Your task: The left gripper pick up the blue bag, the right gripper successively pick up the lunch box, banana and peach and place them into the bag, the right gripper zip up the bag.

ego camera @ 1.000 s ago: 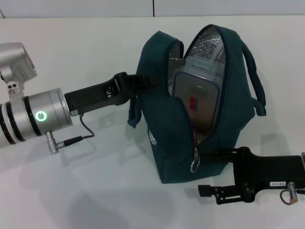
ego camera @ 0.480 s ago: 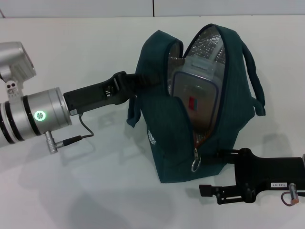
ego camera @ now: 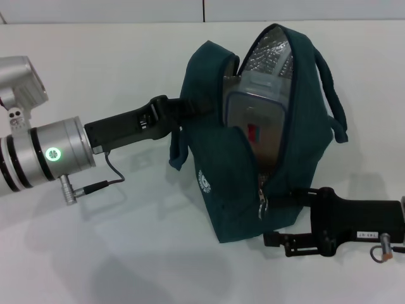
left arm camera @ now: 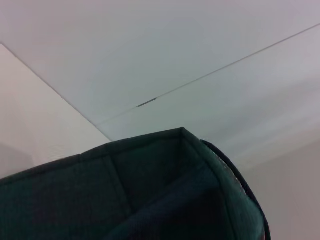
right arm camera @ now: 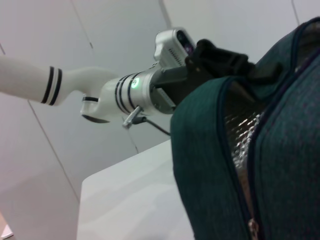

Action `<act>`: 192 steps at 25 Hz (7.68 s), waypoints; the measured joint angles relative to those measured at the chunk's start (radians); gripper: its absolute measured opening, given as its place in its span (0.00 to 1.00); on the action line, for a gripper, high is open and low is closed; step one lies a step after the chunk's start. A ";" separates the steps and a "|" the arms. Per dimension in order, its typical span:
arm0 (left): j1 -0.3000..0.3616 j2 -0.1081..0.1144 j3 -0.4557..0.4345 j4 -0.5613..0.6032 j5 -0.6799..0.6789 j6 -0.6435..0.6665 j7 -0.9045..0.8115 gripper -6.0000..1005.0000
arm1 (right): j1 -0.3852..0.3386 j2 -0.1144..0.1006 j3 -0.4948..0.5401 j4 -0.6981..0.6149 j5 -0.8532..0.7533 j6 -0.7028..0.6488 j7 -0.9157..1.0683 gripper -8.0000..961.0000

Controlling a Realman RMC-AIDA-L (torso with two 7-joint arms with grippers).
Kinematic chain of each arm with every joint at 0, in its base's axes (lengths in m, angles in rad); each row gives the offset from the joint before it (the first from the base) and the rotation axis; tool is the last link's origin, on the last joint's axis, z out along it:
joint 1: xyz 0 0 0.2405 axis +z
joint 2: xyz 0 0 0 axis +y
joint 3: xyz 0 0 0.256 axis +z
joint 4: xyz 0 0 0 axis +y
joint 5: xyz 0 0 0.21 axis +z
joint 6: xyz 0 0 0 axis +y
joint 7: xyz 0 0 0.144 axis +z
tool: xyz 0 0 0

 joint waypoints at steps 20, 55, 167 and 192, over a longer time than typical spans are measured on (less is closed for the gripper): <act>0.000 0.000 0.000 -0.002 0.001 -0.001 0.001 0.04 | 0.068 0.005 -0.025 0.053 0.006 -0.016 0.011 0.85; 0.026 0.002 0.000 0.006 -0.001 0.028 0.001 0.04 | 0.017 0.000 -0.014 0.066 0.039 0.010 0.026 0.85; 0.022 0.003 0.000 0.009 -0.004 0.055 0.010 0.04 | 0.066 0.005 -0.104 0.084 0.106 0.050 0.054 0.24; 0.025 0.002 -0.022 0.005 0.004 0.060 0.020 0.04 | 0.032 0.005 -0.112 0.031 0.099 0.022 0.023 0.01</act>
